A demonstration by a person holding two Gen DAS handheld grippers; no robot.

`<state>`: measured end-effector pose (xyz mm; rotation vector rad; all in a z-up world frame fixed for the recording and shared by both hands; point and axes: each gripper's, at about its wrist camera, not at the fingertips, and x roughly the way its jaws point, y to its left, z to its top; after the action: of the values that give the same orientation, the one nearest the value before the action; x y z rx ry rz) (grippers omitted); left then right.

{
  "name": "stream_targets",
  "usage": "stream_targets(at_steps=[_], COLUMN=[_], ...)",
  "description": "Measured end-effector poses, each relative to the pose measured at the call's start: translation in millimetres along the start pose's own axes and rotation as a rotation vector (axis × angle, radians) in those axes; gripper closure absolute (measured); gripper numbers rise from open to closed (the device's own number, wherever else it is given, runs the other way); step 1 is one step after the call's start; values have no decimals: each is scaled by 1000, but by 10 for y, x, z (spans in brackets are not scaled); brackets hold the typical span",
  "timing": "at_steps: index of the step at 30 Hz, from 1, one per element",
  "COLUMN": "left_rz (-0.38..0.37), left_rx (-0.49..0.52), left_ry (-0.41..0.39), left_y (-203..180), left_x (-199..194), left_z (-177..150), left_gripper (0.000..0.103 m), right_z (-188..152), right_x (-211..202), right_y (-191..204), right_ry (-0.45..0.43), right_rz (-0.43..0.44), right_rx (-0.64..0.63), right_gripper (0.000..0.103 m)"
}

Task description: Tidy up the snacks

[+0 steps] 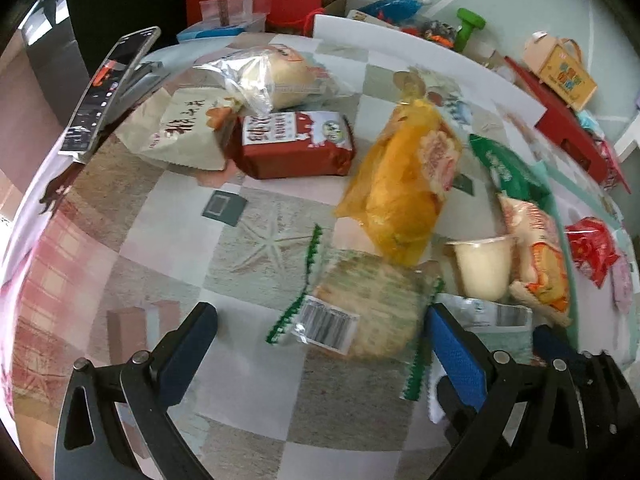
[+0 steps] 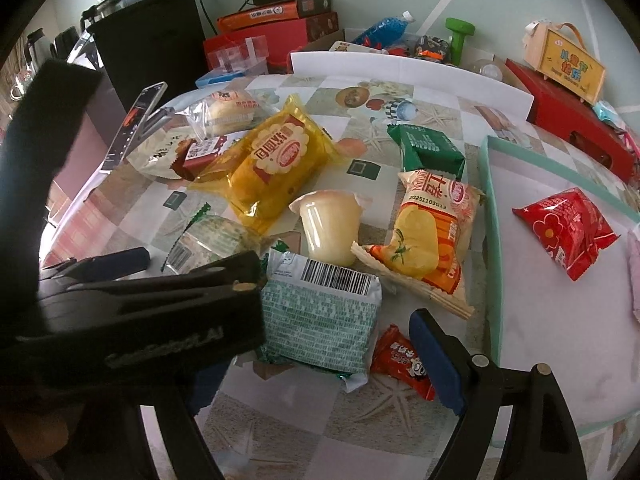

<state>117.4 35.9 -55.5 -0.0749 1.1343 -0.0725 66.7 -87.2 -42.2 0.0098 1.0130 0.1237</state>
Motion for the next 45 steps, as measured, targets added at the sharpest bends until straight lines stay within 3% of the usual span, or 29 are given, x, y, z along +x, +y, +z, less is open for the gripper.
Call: stream_targets(at_steps=[10,13,30,37,45], left_rz=[42,48,79,91,79], left_rx=[-146,-171,-73,-38,-44], left_ry=[-22,-31,-27,-30,-33], left_y=[390,456,230,156,166], left_x=[-47,-66,32,30,19], left_z=[-8,-19,42,48,44], left_gripper=[0,1,2,13,15], right_z=[-4,-9,-26,-32,-24], right_x=[5,14,112,120,112], right_y=[15,46,106,122,100], right_ry=[-1,2,2,1,-2], right_rz=[-1,9,-15,-29,-32], right_rx=[-9,-23,-51,-61,-54], right_gripper=[16,23,26,27,32])
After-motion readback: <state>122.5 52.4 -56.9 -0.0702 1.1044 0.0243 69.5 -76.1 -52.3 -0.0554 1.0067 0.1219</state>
